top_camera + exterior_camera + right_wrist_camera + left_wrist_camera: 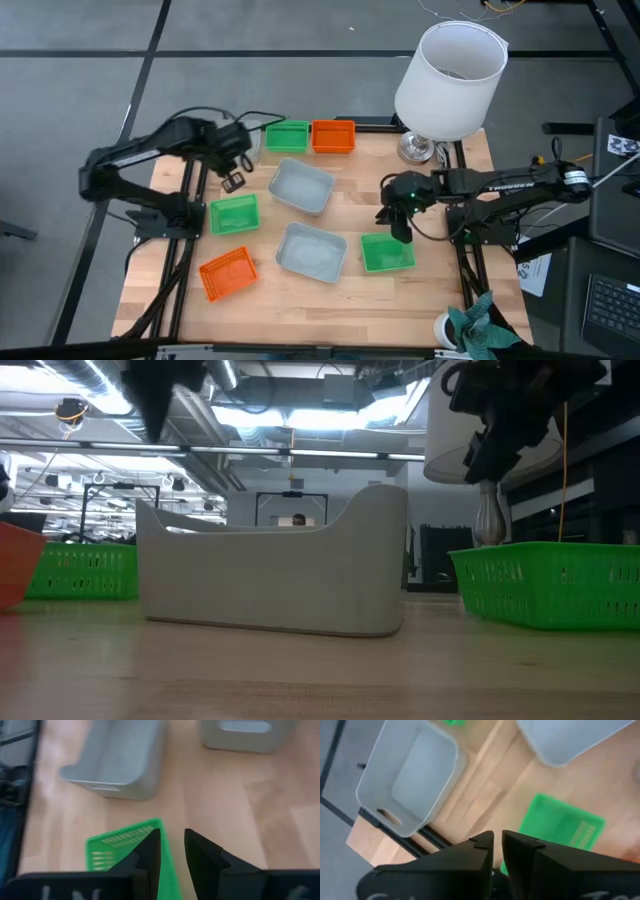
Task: Stack baskets by color
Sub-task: Stack the bottom green bin into the top green bin
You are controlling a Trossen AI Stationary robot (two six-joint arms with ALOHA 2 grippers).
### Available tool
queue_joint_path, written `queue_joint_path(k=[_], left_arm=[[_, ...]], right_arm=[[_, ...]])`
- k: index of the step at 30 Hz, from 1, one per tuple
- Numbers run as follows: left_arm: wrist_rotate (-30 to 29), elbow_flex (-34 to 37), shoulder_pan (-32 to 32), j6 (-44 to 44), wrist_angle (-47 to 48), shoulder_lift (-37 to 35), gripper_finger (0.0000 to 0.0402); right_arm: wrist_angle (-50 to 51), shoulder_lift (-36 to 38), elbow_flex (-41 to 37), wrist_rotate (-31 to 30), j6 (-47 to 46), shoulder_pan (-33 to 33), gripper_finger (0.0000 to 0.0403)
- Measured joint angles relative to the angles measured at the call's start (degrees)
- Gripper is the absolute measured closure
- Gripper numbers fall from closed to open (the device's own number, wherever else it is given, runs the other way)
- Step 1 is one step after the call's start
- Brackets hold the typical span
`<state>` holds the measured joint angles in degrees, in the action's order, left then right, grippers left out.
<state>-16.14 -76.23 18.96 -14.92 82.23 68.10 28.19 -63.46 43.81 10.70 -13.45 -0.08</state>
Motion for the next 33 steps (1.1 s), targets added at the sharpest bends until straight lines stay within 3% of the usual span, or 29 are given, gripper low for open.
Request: queue_joint_path(k=[6, 12, 22, 29, 33], left_arm=[[-0.72, 13.22, 0.00, -0.09, -4.98, -9.77, 0.0362], [0.09, 19.92, 0.00, -0.05, -10.50, -13.82, 0.0360], [0.58, 21.09, 0.00, 0.02, -15.76, -14.05, 0.0362], [0.59, 21.09, 0.00, 0.31, -16.82, -14.04, 0.0362], [0.57, 21.09, 0.00, 0.46, -16.96, -14.04, 0.0362]], right_arm=[[-0.38, -2.11, 0.00, 0.50, -2.59, 0.50, 0.0315], [0.81, -7.95, 0.00, 3.32, -4.55, 0.53, 0.0313], [0.87, -18.13, 0.00, 5.97, -2.88, 0.72, 0.0239], [0.68, -23.55, 0.00, 3.72, -0.55, 1.88, 0.0237], [0.30, -25.37, 0.00, 1.80, -1.15, 2.16, 0.0262]])
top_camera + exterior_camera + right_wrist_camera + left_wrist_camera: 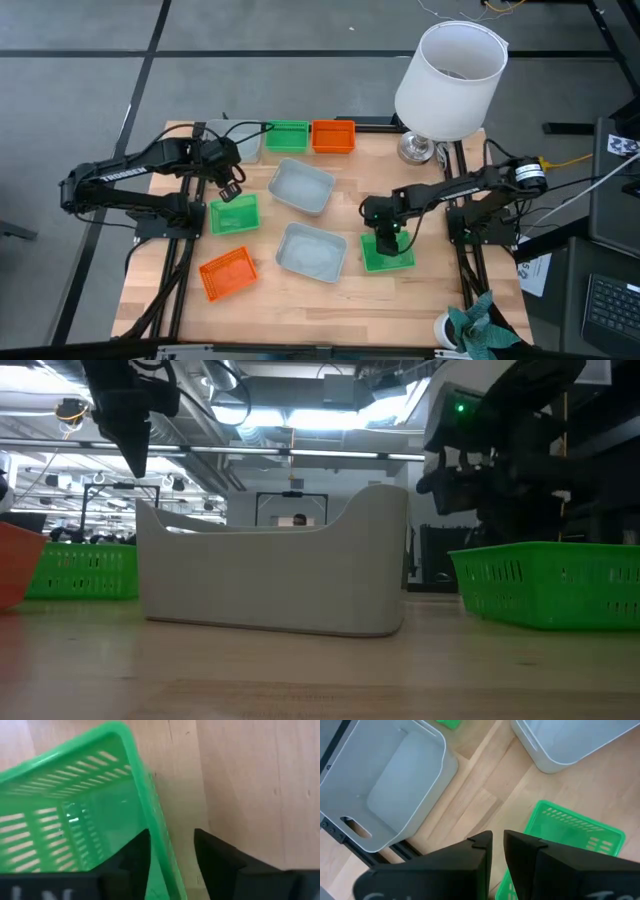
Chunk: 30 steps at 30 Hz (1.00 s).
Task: Stack baskets by color
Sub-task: Stack the bottom green bin into the top green bin
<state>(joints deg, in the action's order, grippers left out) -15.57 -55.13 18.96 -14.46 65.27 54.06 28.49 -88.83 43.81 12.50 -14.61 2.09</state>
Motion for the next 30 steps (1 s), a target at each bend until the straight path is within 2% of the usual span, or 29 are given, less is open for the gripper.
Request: queue_joint_path(k=[2, 6, 8, 12, 14, 17, 19, 21, 22, 24, 27, 30], left_arm=[[0.00, 0.00, 0.00, 0.02, -0.12, 0.00, 0.0362], [0.00, 0.00, 0.00, 0.02, -0.21, 0.02, 0.0362], [0.00, 0.00, 0.00, 0.03, -0.23, 0.02, 0.0362], [-0.01, 0.00, 0.00, 0.04, -0.26, 0.02, 0.0362], [-0.01, 0.00, 0.00, 0.04, -0.26, 0.02, 0.0362], [-0.10, 0.00, 0.00, 1.03, -0.26, 0.02, 0.0362], [-1.00, 0.00, 0.00, 2.67, -0.26, 0.02, 0.0362], [-1.69, 0.00, 0.00, 2.73, -0.25, 0.02, 0.0363], [-1.69, 0.02, 0.00, 2.71, -0.21, -0.33, 0.0363], [-1.40, 0.07, -0.02, 2.60, 0.25, -1.89, 0.0363], [1.27, 2.39, -0.38, 2.62, -1.12, -4.94, 0.0363], [3.25, 7.63, -0.70, 1.22, -4.38, -8.58, 0.0363]], right_arm=[[-0.87, -0.18, 0.01, 0.00, -1.67, 0.00, 0.0291], [0.68, -0.18, 2.80, -3.28, -8.36, 0.00, 0.0384], [5.22, -0.18, 6.31, -5.63, -8.87, -0.10, 0.0393], [16.86, -0.16, 17.01, -13.63, -2.90, -0.82, 0.0399], [22.35, -0.16, 23.56, -21.21, 1.22, -1.15, 0.0401], [24.26, -0.12, 32.46, -37.79, 9.76, -1.51, 0.0401], [20.95, -0.12, 37.13, -50.84, 17.71, -1.86, 0.0401], [14.00, -0.12, 40.75, -58.45, 27.07, -3.02, 0.0401], [9.86, -0.12, 42.17, -58.91, 31.68, -4.08, 0.0402], [1.66, -0.12, 44.55, -55.15, 39.22, -6.83, 0.0402], [-8.63, -0.75, 47.59, -44.27, 45.24, -12.19, 0.0402], [-15.72, -2.92, 50.99, -33.64, 46.59, -18.13, 0.0402]])
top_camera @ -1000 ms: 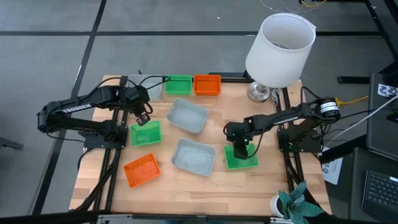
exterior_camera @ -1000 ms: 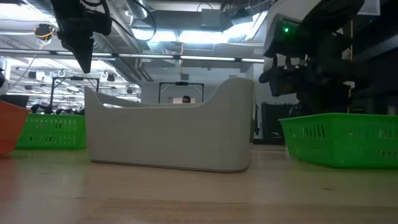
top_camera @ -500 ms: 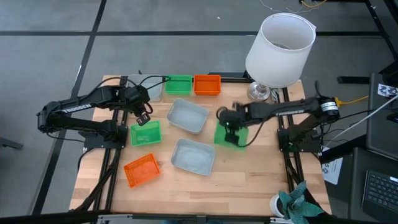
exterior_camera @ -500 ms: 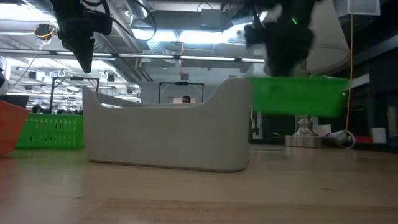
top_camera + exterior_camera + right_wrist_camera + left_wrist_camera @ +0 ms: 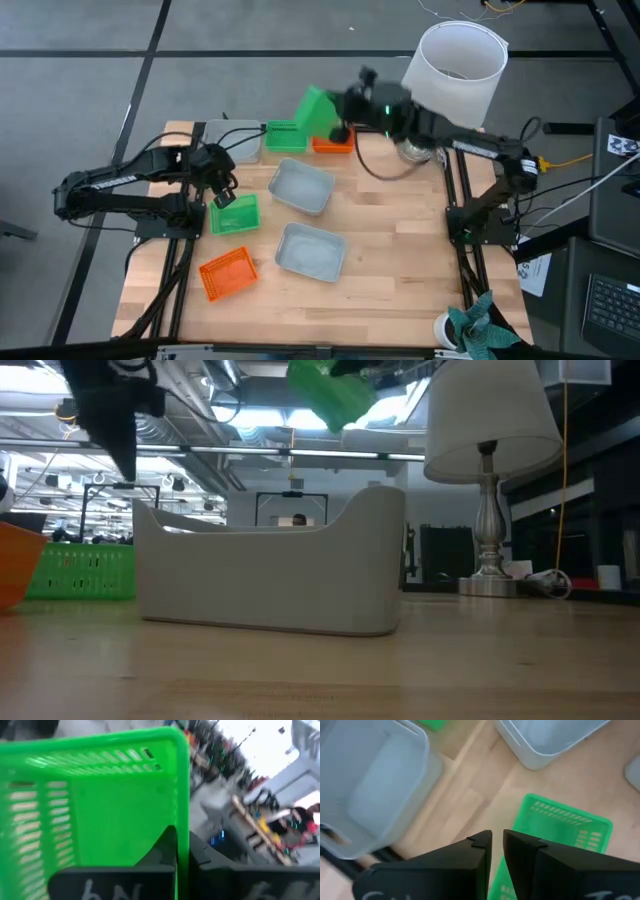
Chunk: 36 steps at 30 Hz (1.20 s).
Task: Stack baskets by color
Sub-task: Stack the bottom green bin into the top green bin
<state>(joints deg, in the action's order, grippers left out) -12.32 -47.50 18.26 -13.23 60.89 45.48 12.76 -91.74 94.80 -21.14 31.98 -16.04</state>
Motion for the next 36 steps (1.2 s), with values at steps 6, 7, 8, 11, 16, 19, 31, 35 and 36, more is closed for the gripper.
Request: queue_joint_path(k=[6, 7, 8, 11, 16, 19, 31, 35, 36], left_arm=[[1.67, 10.89, -0.09, -4.47, -9.82, -7.44, 0.0363], [2.56, 12.03, -0.07, -4.65, -11.42, -8.29, 0.0363], [3.79, 12.89, -0.07, -4.64, -13.02, -9.06, 0.0363], [5.11, 14.78, -0.31, -4.37, -16.81, -11.02, 0.0363], [5.18, 15.84, -1.25, -4.24, -18.32, -11.94, 0.0363], [5.17, 15.86, -1.86, -4.22, -18.79, -11.94, 0.0363], [4.32, 15.91, -2.10, -4.27, -18.70, -11.81, 0.0363], [4.31, 15.91, -2.08, -4.31, -18.67, -11.81, 0.0363], [4.31, 15.91, -2.08, -4.31, -18.67, -11.81, 0.0363]], right_arm=[[-5.63, -12.25, 13.25, 15.12, -2.31, -9.20, 0.0403], [-5.29, -15.28, 16.82, 16.89, -3.17, -10.15, 0.0403], [-4.50, -18.49, 20.49, 18.71, -3.42, -11.00, 0.0403], [2.03, -28.26, 32.01, 23.21, -5.16, -13.05, 0.0403], [7.88, -37.00, 36.05, 26.76, -6.35, -15.32, 0.0403], [7.01, -38.21, 31.89, 29.70, -6.55, -16.53, 0.0403], [7.03, -44.35, 30.09, 33.40, -7.65, -16.97, 0.0403], [6.36, -45.21, 30.07, 33.32, -7.60, -16.74, 0.0403], [6.13, -45.33, 30.10, 33.32, -7.56, -16.73, 0.0403]])
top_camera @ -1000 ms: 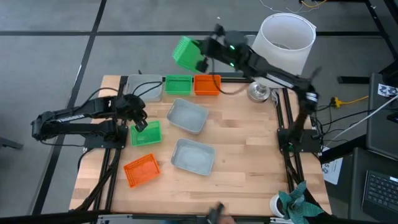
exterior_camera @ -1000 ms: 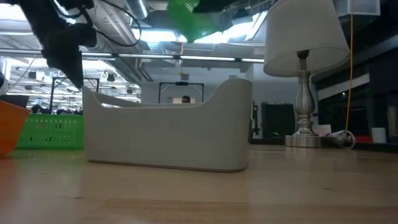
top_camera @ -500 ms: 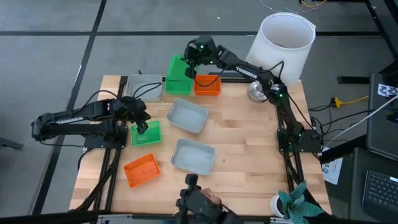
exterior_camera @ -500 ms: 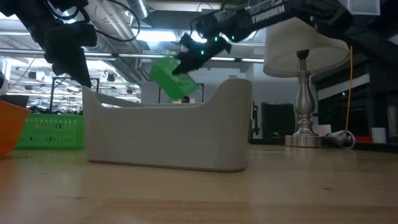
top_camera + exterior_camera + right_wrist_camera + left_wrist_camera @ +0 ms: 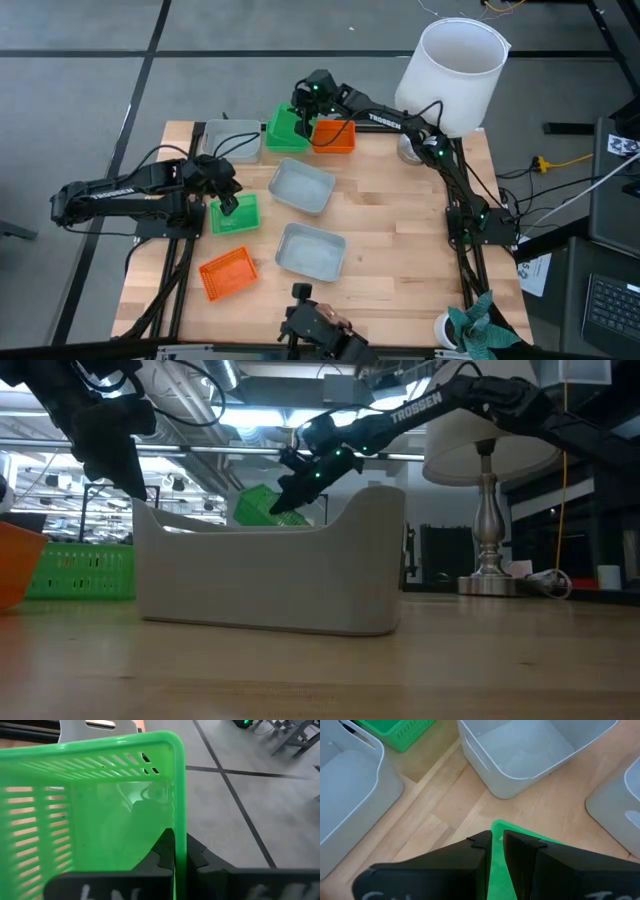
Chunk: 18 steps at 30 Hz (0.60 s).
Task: Stack baskets by color
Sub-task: Stack the bottom green bin into the top green bin, then stack the right gray bin into the left gray bin
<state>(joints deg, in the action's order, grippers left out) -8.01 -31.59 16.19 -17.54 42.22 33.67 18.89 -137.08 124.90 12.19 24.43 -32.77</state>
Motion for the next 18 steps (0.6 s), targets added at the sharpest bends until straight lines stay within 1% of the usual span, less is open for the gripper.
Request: queue_joint_path(k=[4, 13, 15, 18], left_arm=[[0.00, 0.00, 0.00, -0.07, 0.02, 0.00, 0.0363], [0.00, 0.00, 0.02, -0.09, 0.07, 0.00, 0.0363], [-0.01, 0.00, 0.02, -0.09, 0.07, 0.00, 0.0363], [-0.02, 0.00, 0.02, -0.09, 0.07, 0.00, 0.0363]], right_arm=[[0.39, -0.30, 0.02, -0.41, 0.13, 0.14, 0.0392], [0.26, -0.30, 0.02, -0.44, 0.11, 1.16, 0.0310], [0.23, -0.30, 0.02, -0.45, 0.11, 1.52, 0.0298], [0.08, -0.30, 0.02, -0.47, 0.19, 1.86, 0.0292]])
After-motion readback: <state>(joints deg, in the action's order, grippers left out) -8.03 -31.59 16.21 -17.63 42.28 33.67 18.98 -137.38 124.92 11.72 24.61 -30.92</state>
